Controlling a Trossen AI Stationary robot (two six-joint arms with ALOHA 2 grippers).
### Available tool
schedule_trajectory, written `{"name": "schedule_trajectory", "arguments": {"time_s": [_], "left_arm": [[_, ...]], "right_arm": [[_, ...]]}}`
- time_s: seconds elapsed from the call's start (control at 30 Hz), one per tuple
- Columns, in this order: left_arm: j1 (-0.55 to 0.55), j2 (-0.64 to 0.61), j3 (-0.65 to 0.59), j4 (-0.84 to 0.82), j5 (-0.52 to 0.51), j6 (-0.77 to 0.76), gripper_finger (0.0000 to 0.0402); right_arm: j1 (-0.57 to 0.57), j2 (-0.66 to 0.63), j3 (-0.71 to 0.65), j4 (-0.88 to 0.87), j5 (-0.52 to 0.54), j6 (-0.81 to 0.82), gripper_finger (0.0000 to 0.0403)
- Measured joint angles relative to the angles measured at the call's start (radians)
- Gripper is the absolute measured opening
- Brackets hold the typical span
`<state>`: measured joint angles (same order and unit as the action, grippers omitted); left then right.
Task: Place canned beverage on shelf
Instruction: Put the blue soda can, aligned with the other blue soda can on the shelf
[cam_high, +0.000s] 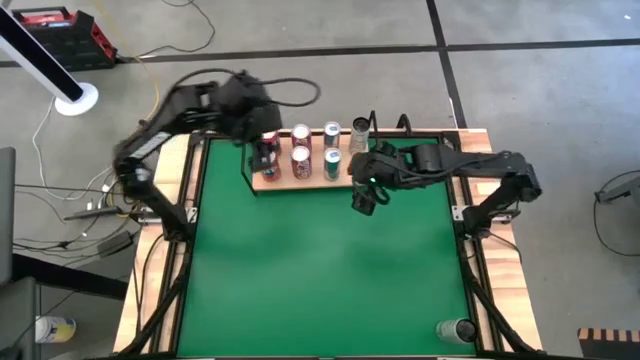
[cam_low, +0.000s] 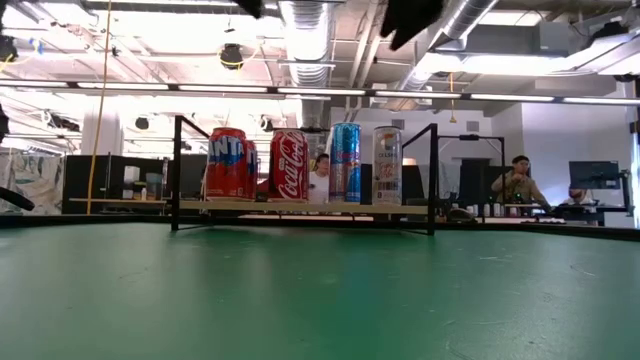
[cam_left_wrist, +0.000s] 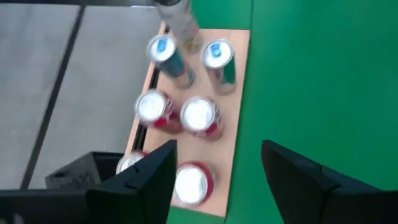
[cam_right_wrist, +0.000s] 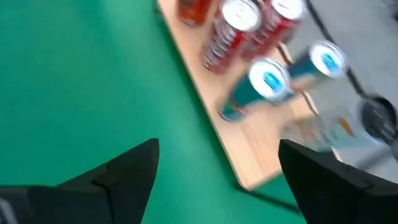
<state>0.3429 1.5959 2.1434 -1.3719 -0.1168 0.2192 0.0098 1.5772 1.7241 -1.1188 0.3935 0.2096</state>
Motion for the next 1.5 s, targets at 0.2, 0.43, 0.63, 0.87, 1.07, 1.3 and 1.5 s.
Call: {"name": "schedule_trajectory", "arguments": {"time_s": [0.2,0.43,0.63,0.87,1.07,1.3,1.5], "left_arm": [[-0.013,-0.325,-0.480,0.277,-0.033,-0.062,0.0166],[-0.016,-0.659,-0.953,0.635,0.049,-0.196,0.0110],[-0.017,-0.819,-1.113,0.700,0.069,-0.300,0.0066],[-0.016,-0.878,-1.136,0.703,0.069,-0.314,0.0024],[-0.016,-0.876,-1.136,0.709,0.069,-0.305,0.0002],[-0.016,-0.869,-1.136,0.709,0.068,-0.283,0.0000],[-0.016,-0.863,-1.136,0.708,0.068,-0.269,0.0000]], "right_arm": [[-0.082,0.084,0.001,0.066,-0.181,-0.125,0.0294],[-0.179,0.177,0.001,0.070,-0.332,-0.229,0.0219],[-0.249,0.213,0.001,0.073,-0.453,-0.271,0.0089],[-0.302,0.212,0.001,0.181,-0.454,-0.297,0.0028],[-0.336,0.212,0.000,0.150,-0.460,-0.300,0.0022],[-0.342,0.212,-0.072,0.219,-0.498,-0.293,0.0020],[-0.343,0.212,-0.100,0.288,-0.498,-0.289,0.0018]]}}
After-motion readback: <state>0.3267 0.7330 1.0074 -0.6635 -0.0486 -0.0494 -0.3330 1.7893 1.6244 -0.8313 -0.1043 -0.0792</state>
